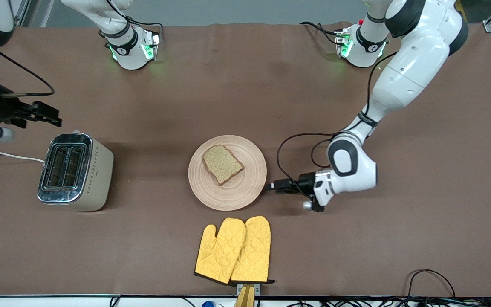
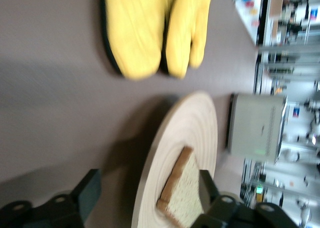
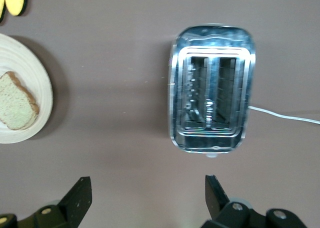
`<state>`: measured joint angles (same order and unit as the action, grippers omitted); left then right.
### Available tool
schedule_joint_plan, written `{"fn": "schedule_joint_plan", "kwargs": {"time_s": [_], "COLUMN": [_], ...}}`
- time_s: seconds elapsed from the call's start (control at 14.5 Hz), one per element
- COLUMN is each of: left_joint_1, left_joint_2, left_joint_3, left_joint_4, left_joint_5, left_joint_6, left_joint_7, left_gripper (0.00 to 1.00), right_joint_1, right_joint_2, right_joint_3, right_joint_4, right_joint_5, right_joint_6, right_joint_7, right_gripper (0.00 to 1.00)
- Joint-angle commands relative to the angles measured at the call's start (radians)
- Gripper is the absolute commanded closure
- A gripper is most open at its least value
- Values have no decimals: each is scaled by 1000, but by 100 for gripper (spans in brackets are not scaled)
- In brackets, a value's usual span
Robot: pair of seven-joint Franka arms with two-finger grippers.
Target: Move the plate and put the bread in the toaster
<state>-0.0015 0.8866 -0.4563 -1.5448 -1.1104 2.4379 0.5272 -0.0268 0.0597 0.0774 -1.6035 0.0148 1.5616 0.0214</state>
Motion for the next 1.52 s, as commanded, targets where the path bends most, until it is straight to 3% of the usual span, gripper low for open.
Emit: {"fn": "schedule_joint_plan", "kwargs": {"time_s": [0.0,0.28,0.41,0.55,0.76,0.97,1.45], "left_joint_1": [119,247,285,301,301,296,284], "left_joint_2": [-58,-124,-147,-181,-265,-378,-621], "left_joint_3": [2,1,1,1,10,21,10], "left_joint_4": [-8,40,78,101,112,111,111], "left_joint_5": [107,467,697,855,992,1122,1176], "left_joint_6": [-17,-17,-29,-72,-198,-347,-651], "left_joint_7": [-76,-260,-363,-424,-492,-567,-615], "left_gripper": [0,0,0,0,0,0,0], "right_joint_1": [121,295,369,433,493,508,553], "right_joint_2": [40,158,227,305,411,428,440], "right_joint_3": [-2,-2,-2,-2,-4,-4,-5], "right_joint_4": [-10,-7,-7,-10,-19,-136,-251], "right_joint_5": [1,85,99,99,94,91,91], "right_joint_6": [58,222,308,391,515,651,762], "right_joint_7": [157,414,481,572,705,820,1011], "right_gripper": [0,0,0,0,0,0,3]}}
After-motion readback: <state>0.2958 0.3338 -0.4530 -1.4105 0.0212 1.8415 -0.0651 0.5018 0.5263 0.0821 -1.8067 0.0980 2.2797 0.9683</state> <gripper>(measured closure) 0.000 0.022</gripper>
